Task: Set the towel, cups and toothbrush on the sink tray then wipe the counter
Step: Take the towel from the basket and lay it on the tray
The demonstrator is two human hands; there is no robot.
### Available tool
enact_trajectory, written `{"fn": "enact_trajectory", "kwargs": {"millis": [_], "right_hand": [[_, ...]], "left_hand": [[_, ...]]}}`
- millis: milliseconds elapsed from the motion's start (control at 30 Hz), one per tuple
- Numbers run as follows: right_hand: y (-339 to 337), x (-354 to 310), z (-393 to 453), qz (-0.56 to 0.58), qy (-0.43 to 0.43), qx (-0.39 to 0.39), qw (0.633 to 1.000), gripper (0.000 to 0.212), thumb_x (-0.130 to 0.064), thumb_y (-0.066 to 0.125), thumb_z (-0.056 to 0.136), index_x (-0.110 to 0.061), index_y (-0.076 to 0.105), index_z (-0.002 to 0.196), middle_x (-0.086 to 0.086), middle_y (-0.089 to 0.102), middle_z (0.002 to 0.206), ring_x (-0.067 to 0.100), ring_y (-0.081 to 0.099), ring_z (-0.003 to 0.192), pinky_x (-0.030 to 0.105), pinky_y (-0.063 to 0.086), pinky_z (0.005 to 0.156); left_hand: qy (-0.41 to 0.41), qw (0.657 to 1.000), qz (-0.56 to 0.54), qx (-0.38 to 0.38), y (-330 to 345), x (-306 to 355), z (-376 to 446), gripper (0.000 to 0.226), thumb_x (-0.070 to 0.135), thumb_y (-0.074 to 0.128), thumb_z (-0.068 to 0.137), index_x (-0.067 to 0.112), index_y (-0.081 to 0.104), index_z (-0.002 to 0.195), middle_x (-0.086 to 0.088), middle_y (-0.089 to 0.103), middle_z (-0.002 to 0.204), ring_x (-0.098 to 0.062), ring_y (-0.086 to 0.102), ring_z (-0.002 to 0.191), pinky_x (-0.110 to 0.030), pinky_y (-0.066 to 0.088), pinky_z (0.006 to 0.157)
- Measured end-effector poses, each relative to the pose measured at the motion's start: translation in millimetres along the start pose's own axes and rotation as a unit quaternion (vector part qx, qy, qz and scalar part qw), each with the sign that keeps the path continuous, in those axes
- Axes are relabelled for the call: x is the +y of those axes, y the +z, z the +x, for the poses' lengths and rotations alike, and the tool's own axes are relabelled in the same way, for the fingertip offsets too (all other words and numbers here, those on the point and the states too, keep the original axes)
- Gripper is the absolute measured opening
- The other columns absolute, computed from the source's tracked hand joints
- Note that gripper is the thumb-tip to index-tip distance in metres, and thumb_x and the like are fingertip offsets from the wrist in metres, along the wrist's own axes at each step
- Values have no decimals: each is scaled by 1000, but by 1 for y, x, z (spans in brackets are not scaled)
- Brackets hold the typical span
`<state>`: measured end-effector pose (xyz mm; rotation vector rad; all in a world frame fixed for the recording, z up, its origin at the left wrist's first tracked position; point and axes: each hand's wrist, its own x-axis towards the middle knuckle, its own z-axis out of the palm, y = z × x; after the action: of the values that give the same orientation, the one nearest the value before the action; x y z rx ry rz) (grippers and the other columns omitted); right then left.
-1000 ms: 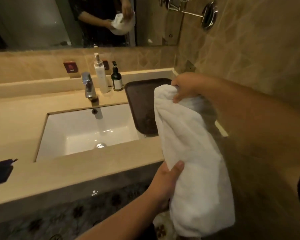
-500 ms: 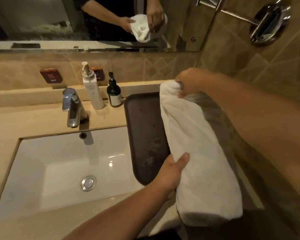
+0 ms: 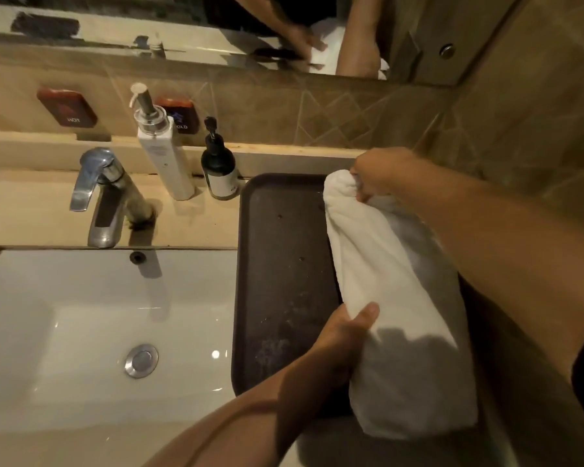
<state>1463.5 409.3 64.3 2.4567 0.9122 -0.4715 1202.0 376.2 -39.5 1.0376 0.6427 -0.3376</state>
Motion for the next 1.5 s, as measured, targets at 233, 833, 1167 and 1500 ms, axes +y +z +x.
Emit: {"fn": "enact_trajectory", "kwargs": {"millis": [233,833,1167,1500], "right_hand": [[60,4,32,26,45,16,999,32,-42,71,80,-25,68,107,-2,58,78,19,57,69,32,45,66],[151,-8,-79,102,97,228,963,73,-68,16,88,-31,23,151,7,8,163,34,4,149,53,0,119],[185,-5,-54,118,80,209,968,76,-71,-5,88,-31,0,154,3,-8,163,31,-6,149,49,-4,120],[171,-6,-69,103,93,163,977,76,-72,2,88,-33,3,153,4,-4,164,33,-4,149,52,-7,118]], "left_hand": [[18,992,91,84,-2,-16,23,38,45,56,96,22,57,127,9,66,109,-7,62,98,-24,50,81],[335,690,637,82,20,-52,-9,74,51,43,90,11,26,150,-20,24,160,-41,16,147,-65,17,113],[298,653,694,62,18,-67,12,76,55,43,90,7,29,147,-22,30,157,-41,25,145,-62,27,112],[258,661,703,37,-8,-37,-3,82,72,-5,89,22,-8,154,-4,-22,162,-28,-14,150,-50,-14,115]]}}
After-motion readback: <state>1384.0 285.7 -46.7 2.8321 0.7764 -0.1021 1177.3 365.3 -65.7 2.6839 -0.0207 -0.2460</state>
